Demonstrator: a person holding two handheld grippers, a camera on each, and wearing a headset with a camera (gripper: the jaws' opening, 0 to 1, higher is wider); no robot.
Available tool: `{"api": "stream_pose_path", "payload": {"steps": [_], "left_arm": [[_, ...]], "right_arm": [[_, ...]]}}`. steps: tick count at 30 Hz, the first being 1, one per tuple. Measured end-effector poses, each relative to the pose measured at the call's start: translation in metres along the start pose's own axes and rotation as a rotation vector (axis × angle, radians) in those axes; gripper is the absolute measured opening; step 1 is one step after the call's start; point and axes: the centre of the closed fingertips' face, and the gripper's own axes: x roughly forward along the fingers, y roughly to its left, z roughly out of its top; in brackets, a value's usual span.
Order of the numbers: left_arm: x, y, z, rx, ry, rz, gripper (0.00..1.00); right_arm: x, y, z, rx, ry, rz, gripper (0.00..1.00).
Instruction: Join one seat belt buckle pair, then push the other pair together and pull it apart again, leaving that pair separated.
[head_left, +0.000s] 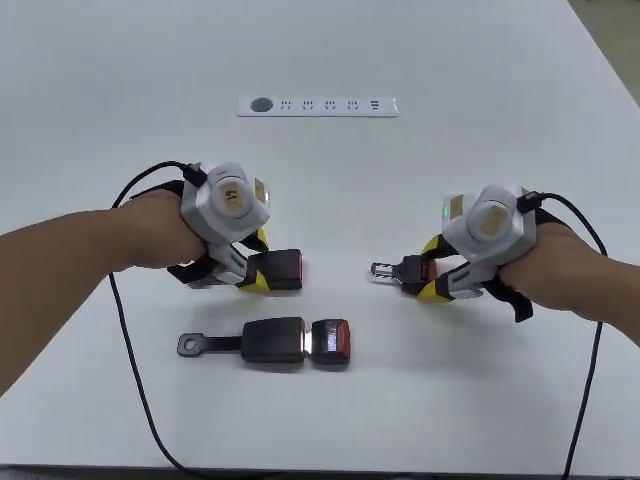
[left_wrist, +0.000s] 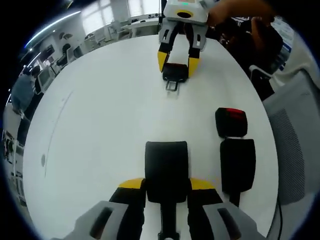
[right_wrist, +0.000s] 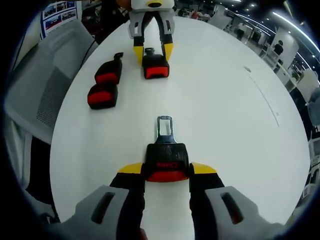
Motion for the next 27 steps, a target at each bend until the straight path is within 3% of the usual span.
{"api": "stream_pose_path", "payload": {"steps": [14, 19, 27], "left_arm": [[0.003, -0.003, 0.001, 0.041, 0.005, -0.022, 0.33], [0.003, -0.006, 0.003, 0.051, 0.028, -0.017, 0.33], [0.003, -0.008, 0.003, 0.06, 0.038, -0.021, 0.33]], "right_arm": [[0.004, -0.003, -0.001, -0.016, -0.01, 0.046, 0.33], [0.007, -0.004, -0.001, -0.025, 0.027, 0.037, 0.33], [0.01, -0.001, 0.01, -0.046, 0.028, 0.013, 0.33]]}}
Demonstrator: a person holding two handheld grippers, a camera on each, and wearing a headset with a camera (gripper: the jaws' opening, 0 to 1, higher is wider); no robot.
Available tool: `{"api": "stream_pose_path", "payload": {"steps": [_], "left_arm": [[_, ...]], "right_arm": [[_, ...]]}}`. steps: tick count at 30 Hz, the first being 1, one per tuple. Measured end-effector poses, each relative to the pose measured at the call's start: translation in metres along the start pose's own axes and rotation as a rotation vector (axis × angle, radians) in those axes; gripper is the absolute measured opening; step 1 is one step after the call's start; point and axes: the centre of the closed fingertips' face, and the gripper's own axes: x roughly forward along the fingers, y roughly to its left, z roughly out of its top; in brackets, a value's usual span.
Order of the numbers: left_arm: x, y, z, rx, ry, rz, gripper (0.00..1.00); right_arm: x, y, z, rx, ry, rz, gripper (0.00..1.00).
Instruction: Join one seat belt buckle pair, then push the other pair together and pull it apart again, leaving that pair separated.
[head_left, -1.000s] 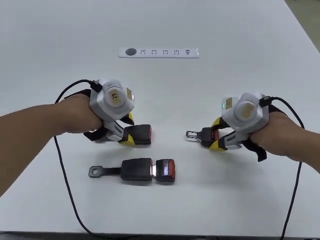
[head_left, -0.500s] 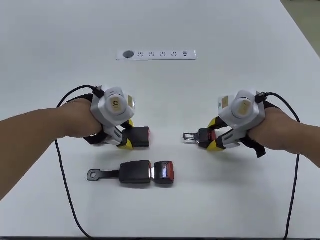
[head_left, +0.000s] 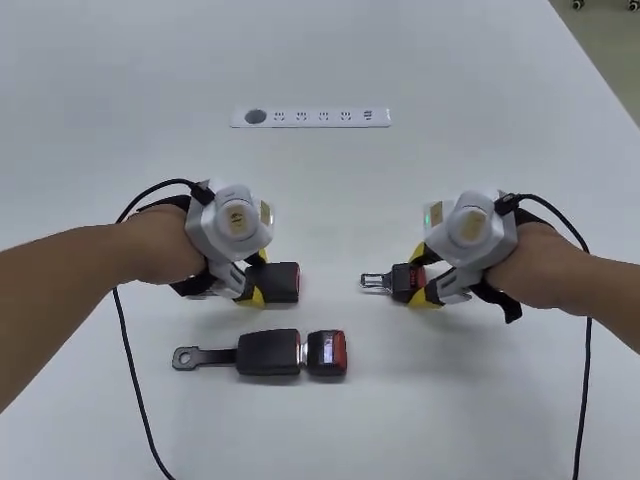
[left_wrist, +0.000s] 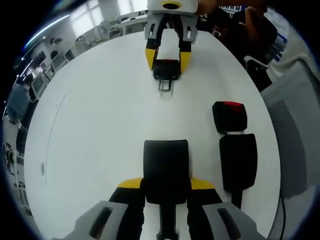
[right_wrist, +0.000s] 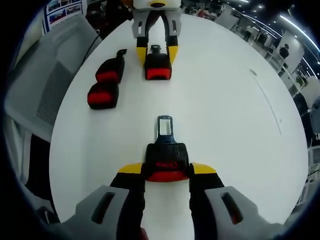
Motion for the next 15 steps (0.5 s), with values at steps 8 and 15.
{"api": "stream_pose_path", "payload": {"steps": [8, 15], "left_arm": [[0.0, -0.002, 0.002, 0.006, 0.008, 0.001, 0.33], [0.0, -0.002, 0.002, 0.022, 0.01, -0.003, 0.33]], "right_arm": [[0.016, 0.009, 0.032, 0.002, -0.048, 0.02, 0.33], [0.025, 0.008, 0.051, 0.005, -0.072, 0.022, 0.33]]}}
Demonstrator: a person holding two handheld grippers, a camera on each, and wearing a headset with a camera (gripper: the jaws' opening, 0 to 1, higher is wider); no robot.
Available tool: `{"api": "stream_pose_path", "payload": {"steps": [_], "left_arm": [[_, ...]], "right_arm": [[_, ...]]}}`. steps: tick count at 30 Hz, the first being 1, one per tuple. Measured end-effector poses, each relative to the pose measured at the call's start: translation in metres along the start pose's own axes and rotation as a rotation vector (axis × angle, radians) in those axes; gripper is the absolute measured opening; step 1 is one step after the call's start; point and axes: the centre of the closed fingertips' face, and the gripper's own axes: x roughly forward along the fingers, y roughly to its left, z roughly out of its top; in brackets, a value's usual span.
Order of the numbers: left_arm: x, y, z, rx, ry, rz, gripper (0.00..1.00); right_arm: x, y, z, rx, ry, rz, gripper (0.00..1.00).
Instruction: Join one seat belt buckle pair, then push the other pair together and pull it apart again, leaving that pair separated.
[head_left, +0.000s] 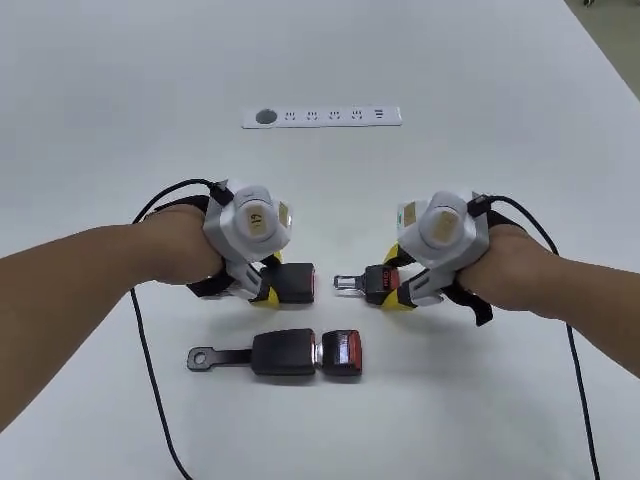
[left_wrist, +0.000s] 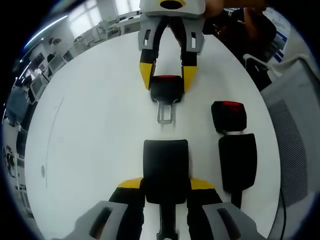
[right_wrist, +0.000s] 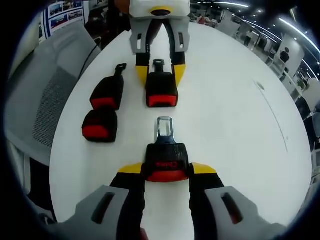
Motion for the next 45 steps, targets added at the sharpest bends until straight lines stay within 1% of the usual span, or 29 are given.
{"api": "stream_pose_path", "payload": {"steps": [5, 8, 14, 16, 20, 22, 24, 26, 29, 32, 35, 36, 37, 40, 43, 45], "left_arm": [[0.001, 0.001, -0.001, -0.003, 0.0, -0.002, 0.32], [0.001, 0.001, -0.001, -0.005, -0.007, -0.004, 0.32], [0.002, 0.002, -0.001, -0.006, -0.006, -0.009, 0.33], [0.002, 0.001, -0.001, -0.011, -0.004, -0.009, 0.33], [0.001, 0.001, -0.001, -0.01, -0.004, -0.01, 0.33], [0.001, 0.002, -0.001, -0.011, -0.005, -0.01, 0.33], [0.002, 0.003, -0.002, -0.02, -0.007, -0.011, 0.33], [0.002, 0.002, -0.002, -0.018, -0.007, -0.013, 0.33], [0.002, 0.002, -0.002, -0.015, -0.007, -0.015, 0.33], [0.001, 0.001, -0.001, -0.015, -0.014, -0.014, 0.33], [0.001, 0.002, -0.001, -0.013, -0.014, -0.01, 0.33], [0.002, 0.002, -0.001, -0.014, -0.015, -0.01, 0.32], [0.002, 0.002, -0.001, -0.015, -0.017, -0.012, 0.32], [0.002, 0.0, 0.0, -0.017, -0.019, -0.018, 0.32], [0.001, -0.001, 0.001, -0.021, -0.018, -0.022, 0.32], [0.0, -0.002, 0.001, -0.028, -0.025, -0.025, 0.32]], "right_arm": [[0.005, -0.002, 0.008, 0.011, 0.004, -0.002, 0.33], [0.008, 0.0, 0.013, -0.009, 0.013, 0.006, 0.33], [0.012, 0.003, 0.02, -0.019, 0.016, 0.016, 0.33], [0.012, -0.001, 0.019, -0.023, 0.02, 0.018, 0.33], [0.012, -0.001, 0.018, -0.017, 0.01, 0.02, 0.33], [0.011, 0.0, 0.021, -0.036, 0.007, 0.013, 0.33], [0.011, 0.0, 0.022, -0.034, 0.001, 0.013, 0.33], [0.012, 0.002, 0.025, -0.032, -0.008, 0.016, 0.33], [0.014, 0.001, 0.029, -0.039, -0.017, 0.016, 0.33], [0.018, 0.0, 0.032, -0.034, -0.03, 0.019, 0.32], [0.02, 0.0, 0.031, -0.023, -0.027, 0.025, 0.32], [0.021, -0.001, 0.031, -0.014, -0.042, 0.034, 0.32], [0.021, -0.001, 0.03, -0.011, -0.047, 0.035, 0.32], [0.022, 0.0, 0.033, -0.026, -0.048, 0.039, 0.31], [0.022, 0.001, 0.035, -0.028, -0.045, 0.039, 0.31], [0.022, 0.001, 0.037, -0.027, -0.039, 0.037, 0.31]]}}
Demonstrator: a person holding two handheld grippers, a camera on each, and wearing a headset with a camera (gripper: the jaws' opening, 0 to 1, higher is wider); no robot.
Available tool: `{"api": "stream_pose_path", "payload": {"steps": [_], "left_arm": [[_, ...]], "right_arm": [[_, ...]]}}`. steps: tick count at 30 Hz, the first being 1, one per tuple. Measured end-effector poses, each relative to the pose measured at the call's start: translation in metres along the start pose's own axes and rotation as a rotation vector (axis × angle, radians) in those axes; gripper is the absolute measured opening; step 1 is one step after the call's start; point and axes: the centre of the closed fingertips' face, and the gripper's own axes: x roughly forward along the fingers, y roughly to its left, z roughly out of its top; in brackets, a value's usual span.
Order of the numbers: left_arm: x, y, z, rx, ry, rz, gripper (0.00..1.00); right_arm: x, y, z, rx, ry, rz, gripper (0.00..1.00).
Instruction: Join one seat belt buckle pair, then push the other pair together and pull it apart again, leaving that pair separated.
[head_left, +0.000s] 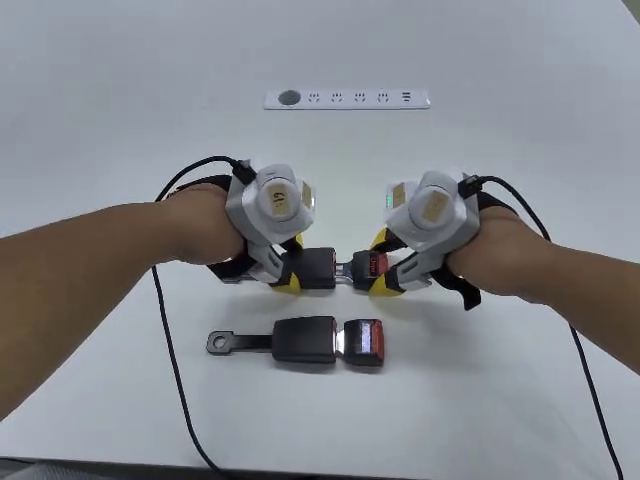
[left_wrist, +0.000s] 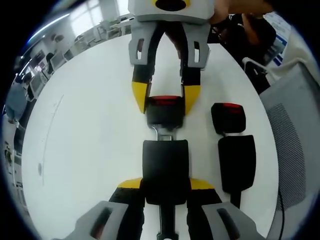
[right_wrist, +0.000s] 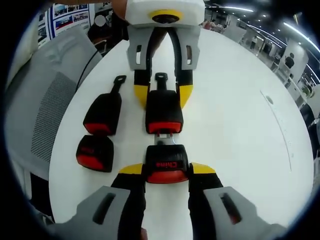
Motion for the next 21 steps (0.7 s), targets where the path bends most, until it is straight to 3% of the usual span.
{"api": "stream_pose_path", "payload": {"steps": [13, 21], "left_arm": [[0.0003, 0.0008, -0.0007, 0.006, -0.028, -0.007, 0.31], [0.0016, 0.0011, -0.002, 0.02, -0.011, -0.014, 0.31]], "right_arm": [[0.0003, 0.0011, 0.002, 0.001, 0.019, -0.011, 0.31], [0.0083, 0.0028, 0.0101, 0.001, 0.024, -0.015, 0.31]]}}
